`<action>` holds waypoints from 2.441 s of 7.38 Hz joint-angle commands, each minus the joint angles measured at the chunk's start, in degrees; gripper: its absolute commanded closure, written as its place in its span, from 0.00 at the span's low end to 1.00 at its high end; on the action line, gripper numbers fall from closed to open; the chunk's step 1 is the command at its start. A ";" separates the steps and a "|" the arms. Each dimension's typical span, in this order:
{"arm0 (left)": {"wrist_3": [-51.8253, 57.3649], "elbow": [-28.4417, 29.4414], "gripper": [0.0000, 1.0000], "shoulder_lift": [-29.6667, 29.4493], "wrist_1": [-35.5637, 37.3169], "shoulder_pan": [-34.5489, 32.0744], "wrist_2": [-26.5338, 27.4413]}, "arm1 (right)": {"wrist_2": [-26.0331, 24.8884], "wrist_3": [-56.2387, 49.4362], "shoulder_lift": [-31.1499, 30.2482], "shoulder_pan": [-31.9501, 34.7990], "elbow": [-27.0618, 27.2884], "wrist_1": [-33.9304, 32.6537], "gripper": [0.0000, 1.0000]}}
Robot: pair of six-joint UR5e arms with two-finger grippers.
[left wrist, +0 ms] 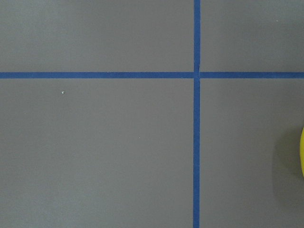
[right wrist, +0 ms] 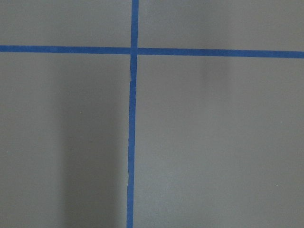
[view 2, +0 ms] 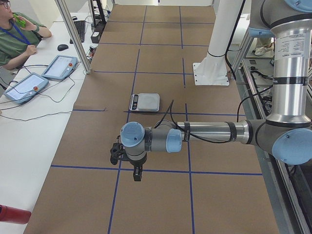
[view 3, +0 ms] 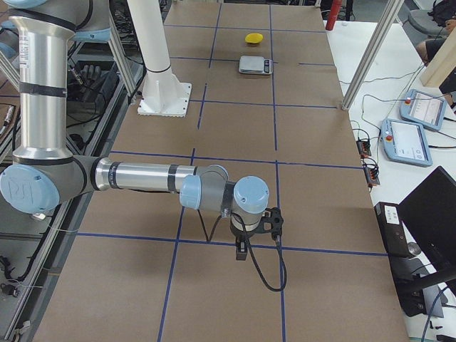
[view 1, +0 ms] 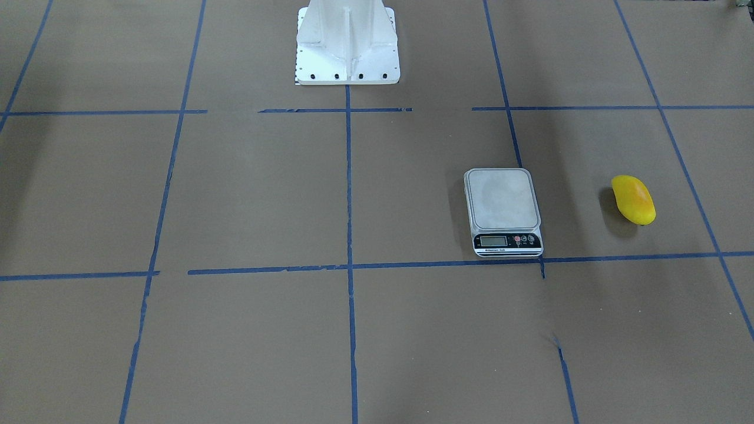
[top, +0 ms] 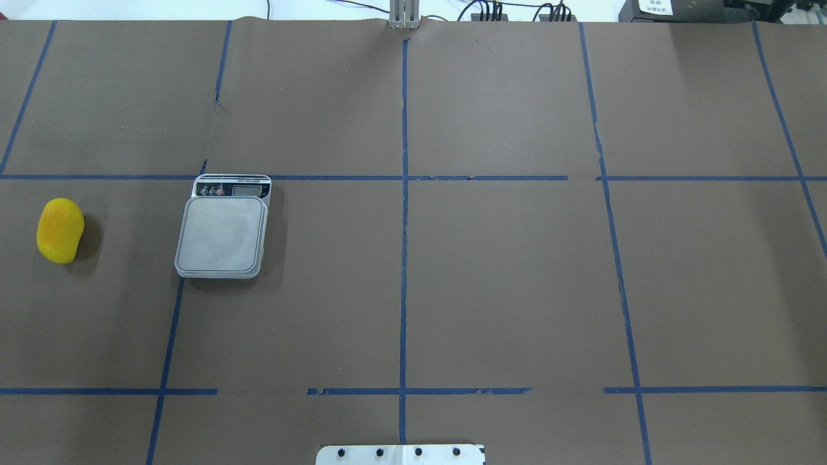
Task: Weigh mango
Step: 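Move the left gripper down over the yellow mango, then close the left gripper on the yellow mango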
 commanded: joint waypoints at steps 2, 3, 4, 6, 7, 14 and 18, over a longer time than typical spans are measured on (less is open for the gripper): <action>0.00 -3.24 0.00 -0.25 0.14 0.09 -0.01 | 0.00 0.00 0.00 0.00 0.00 -0.04 0.00; -0.61 -3.34 0.00 -2.60 0.14 0.09 0.07 | 0.00 0.00 0.00 0.00 0.00 0.05 0.00; -4.35 -6.21 0.00 -3.84 0.14 0.53 0.51 | 0.00 0.00 0.00 0.00 0.00 -0.04 0.00; -20.83 -9.91 0.00 -4.03 -1.96 11.28 1.38 | 0.00 0.00 0.00 0.00 0.00 -0.04 0.00; -29.36 -9.41 0.00 -3.94 -8.76 15.08 4.09 | 0.00 0.00 0.00 0.00 0.00 -0.04 0.00; -52.47 2.55 0.00 -3.41 -34.67 32.52 13.25 | 0.00 0.00 0.00 0.00 0.00 0.05 0.00; -51.68 4.83 0.00 -3.50 -34.76 35.07 13.26 | 0.00 0.00 0.00 0.00 0.00 -0.04 0.00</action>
